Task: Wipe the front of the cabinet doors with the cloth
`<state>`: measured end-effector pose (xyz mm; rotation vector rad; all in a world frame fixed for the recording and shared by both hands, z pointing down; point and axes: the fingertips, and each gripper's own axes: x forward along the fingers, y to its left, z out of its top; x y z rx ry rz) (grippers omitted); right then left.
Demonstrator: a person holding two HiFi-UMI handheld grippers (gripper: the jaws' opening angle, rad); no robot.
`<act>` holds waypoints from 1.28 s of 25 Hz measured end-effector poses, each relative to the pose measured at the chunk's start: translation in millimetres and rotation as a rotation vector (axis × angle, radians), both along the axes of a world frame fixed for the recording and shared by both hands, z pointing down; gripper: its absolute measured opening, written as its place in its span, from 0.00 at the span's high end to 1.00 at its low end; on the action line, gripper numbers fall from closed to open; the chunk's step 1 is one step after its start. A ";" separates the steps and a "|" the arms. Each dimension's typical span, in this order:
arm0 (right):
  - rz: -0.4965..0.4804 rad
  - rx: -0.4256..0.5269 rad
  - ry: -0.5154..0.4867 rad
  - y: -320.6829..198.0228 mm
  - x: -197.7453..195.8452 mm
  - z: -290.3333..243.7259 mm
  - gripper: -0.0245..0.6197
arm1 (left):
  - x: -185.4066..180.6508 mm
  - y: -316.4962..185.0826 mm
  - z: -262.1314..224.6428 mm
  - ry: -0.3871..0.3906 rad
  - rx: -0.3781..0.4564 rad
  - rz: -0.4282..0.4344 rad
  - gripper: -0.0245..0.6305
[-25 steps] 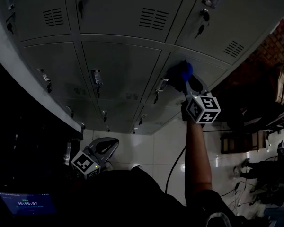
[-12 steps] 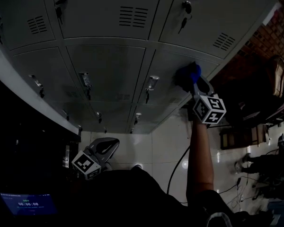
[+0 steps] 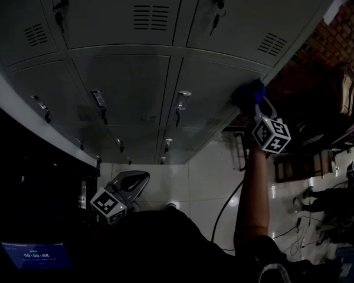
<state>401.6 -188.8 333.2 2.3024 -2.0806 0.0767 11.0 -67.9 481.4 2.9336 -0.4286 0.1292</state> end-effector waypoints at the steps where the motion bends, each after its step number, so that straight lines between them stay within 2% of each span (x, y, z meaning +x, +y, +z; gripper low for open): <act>1: 0.010 -0.001 -0.003 1.6 4.1 1.5 0.85 | 0.6 0.9 -0.6 0.002 0.000 0.000 0.96; 8: 0.058 -0.016 0.002 7.3 16.5 6.8 0.85 | -5.8 6.1 -0.8 0.003 -0.012 -0.008 0.96; 13: 0.071 0.010 0.007 17.9 -1.7 1.5 0.85 | -16.3 9.3 -2.3 0.009 -0.016 -0.012 0.96; 20: -0.050 0.031 -0.001 14.0 -78.9 2.0 0.85 | -39.4 11.5 0.8 0.010 -0.022 -0.025 0.96; 27: -0.237 -0.015 -0.004 -14.6 -174.8 22.8 0.85 | -57.6 12.5 -0.4 0.017 -0.022 -0.043 0.96; 32: -0.312 -0.048 0.003 -38.0 -216.7 37.5 0.85 | -71.3 12.6 0.7 0.014 -0.025 -0.067 0.96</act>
